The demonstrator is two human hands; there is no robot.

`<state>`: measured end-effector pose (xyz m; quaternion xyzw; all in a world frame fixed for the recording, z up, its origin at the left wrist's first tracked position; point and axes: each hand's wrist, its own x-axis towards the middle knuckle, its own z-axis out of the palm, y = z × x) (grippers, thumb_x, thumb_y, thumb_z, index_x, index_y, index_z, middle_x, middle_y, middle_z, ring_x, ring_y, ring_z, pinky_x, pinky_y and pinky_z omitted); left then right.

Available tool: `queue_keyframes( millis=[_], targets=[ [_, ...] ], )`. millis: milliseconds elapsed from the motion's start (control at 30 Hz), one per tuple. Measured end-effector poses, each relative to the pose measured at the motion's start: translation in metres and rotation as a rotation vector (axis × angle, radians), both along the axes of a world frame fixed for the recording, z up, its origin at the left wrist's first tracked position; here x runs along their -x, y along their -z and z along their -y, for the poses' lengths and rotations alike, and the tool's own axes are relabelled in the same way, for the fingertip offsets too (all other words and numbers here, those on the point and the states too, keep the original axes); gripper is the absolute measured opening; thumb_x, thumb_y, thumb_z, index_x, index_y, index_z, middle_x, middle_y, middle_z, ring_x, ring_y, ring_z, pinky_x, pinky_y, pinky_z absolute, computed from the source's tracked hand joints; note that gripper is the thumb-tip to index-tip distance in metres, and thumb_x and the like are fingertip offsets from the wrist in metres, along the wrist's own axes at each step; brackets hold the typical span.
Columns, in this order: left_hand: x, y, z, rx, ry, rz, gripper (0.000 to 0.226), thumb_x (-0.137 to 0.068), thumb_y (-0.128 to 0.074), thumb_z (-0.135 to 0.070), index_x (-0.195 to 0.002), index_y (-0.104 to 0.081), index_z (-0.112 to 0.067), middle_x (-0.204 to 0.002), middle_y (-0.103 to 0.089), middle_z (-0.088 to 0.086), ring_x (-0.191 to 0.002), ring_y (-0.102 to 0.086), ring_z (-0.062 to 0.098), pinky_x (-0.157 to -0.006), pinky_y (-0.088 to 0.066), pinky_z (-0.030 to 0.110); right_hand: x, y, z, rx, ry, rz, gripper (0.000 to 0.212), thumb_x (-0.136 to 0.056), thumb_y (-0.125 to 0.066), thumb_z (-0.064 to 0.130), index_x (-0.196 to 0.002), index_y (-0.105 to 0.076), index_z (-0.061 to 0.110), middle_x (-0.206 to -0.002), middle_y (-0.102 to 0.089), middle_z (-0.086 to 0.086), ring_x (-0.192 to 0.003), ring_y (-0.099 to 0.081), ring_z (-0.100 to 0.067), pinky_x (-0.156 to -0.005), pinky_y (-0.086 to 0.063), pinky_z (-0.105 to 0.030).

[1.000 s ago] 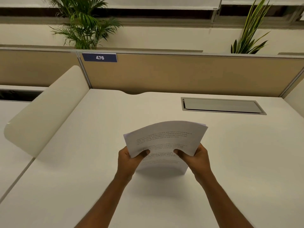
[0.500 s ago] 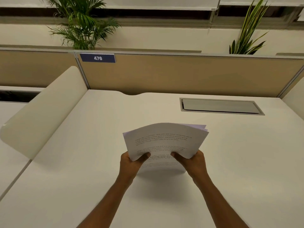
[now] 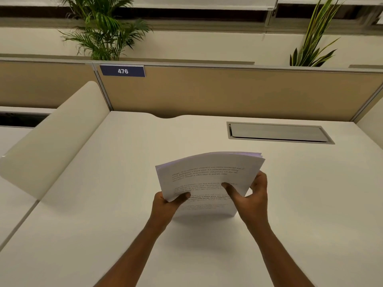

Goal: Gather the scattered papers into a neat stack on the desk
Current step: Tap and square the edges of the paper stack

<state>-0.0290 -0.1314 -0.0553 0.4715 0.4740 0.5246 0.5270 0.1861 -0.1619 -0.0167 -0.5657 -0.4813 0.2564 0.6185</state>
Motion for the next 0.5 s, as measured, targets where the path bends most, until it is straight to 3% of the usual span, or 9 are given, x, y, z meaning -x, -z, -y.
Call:
queue_keyframes(
  millis=[100, 333, 500],
  targets=[
    [0.0, 0.003, -0.001, 0.003, 0.01, 0.004, 0.042, -0.075, -0.077, 0.0, -0.083, -0.077, -0.041, -0.087, -0.077, -0.017, -0.083, -0.072, 0.005, -0.064, -0.056, 0.016, -0.002, -0.011, -0.005, -0.037, -0.061, 0.044, 0.05, -0.077, -0.074, 0.034, -0.108, -0.041, 0.055, -0.098, -0.06, 0.034, -0.095, -0.06, 0.006, -0.066, -0.052, -0.008],
    [0.001, 0.007, -0.004, 0.002, 0.018, 0.0, 0.04, -0.063, -0.081, -0.014, -0.087, -0.075, -0.045, -0.09, -0.076, -0.019, -0.086, -0.071, 0.004, -0.063, -0.057, 0.017, 0.0, 0.01, -0.011, 0.053, -0.125, -0.072, 0.03, -0.085, -0.067, 0.03, -0.107, -0.05, 0.041, -0.101, -0.064, 0.012, -0.091, -0.064, 0.004, -0.064, -0.052, -0.011],
    [0.001, 0.016, -0.005, 0.007, 0.022, -0.005, 0.043, -0.071, -0.08, -0.002, -0.089, -0.075, -0.04, -0.093, -0.077, -0.015, -0.089, -0.072, 0.009, -0.064, -0.057, 0.019, -0.003, 0.038, -0.011, 0.188, -0.166, -0.131, 0.04, -0.084, -0.067, 0.042, -0.118, -0.052, 0.029, -0.109, -0.066, 0.006, -0.097, -0.066, -0.004, -0.069, -0.057, -0.021]
  ],
)
